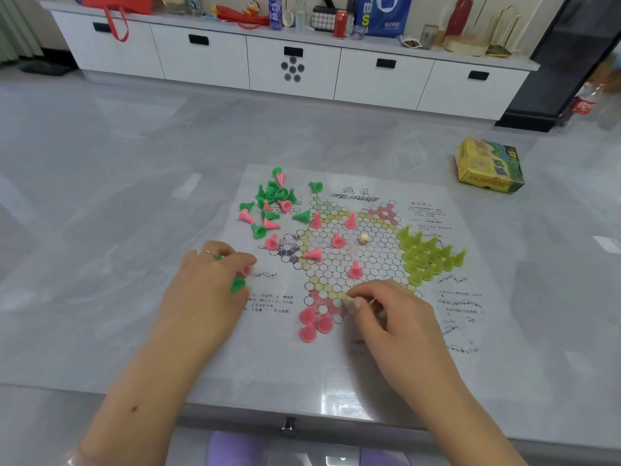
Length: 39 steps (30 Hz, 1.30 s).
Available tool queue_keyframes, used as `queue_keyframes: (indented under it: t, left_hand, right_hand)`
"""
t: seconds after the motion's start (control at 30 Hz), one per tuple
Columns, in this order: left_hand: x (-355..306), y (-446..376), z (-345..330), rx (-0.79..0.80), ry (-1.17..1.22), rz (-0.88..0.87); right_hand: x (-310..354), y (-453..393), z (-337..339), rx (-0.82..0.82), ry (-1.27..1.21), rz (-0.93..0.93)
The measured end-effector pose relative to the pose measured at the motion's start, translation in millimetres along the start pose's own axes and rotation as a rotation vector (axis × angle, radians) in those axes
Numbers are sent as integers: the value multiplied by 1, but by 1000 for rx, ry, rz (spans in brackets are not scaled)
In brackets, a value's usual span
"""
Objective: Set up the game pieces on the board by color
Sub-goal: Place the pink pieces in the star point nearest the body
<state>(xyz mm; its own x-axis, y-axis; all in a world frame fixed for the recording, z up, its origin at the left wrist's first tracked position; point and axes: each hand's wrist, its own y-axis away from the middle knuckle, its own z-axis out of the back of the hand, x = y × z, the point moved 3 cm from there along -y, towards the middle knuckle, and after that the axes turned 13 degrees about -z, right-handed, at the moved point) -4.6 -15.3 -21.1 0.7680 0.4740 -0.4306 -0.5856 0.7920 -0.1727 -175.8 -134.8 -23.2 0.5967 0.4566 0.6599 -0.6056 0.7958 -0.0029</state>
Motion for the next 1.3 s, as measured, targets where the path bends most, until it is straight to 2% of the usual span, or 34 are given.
queue_keyframes:
  t: [0.13,0.27,0.4,0.63,0.77,0.83,0.93,1.07,1.17,1.23,1.3]
  left_hand:
    - [-6,0,-8,28,52,-38]
    - [-13,0,-10,11,56,-63]
    - [-12,-2,-7,-14,108,-1]
    - [-12,2,-10,118,67,-83]
    - [-13,-2,-11,132,46,-110]
    - [-15,-3,-10,118,-35,-132]
    - [-25,-1,-12,131,-99,-242]
    - [-38,1,-16,189,-92,-369]
    - [-38,2,-19,204,-60,-404]
    - [-36,2,-18,173,-37,-414]
    - [-35,1,-15,139,3,-408]
  right_hand:
    - [-2,-8,-1,-145,70,39]
    - [1,-16,-13,-117,167,40]
    - [2,-23,-27,-195,253,110]
    - [5,-27,-26,-187,135,45]
    - [6,-25,-23,-189,58,9]
    - [6,-23,-23,-177,37,-10]
    - [8,-19,-19,-161,-207,-153]
    - [6,-16,-5,-70,-869,-494]
    - [2,-17,2,7,-1323,-651]
    - [-1,-16,3,33,-1417,-716]
    - [-3,-16,0,66,-1349,-705]
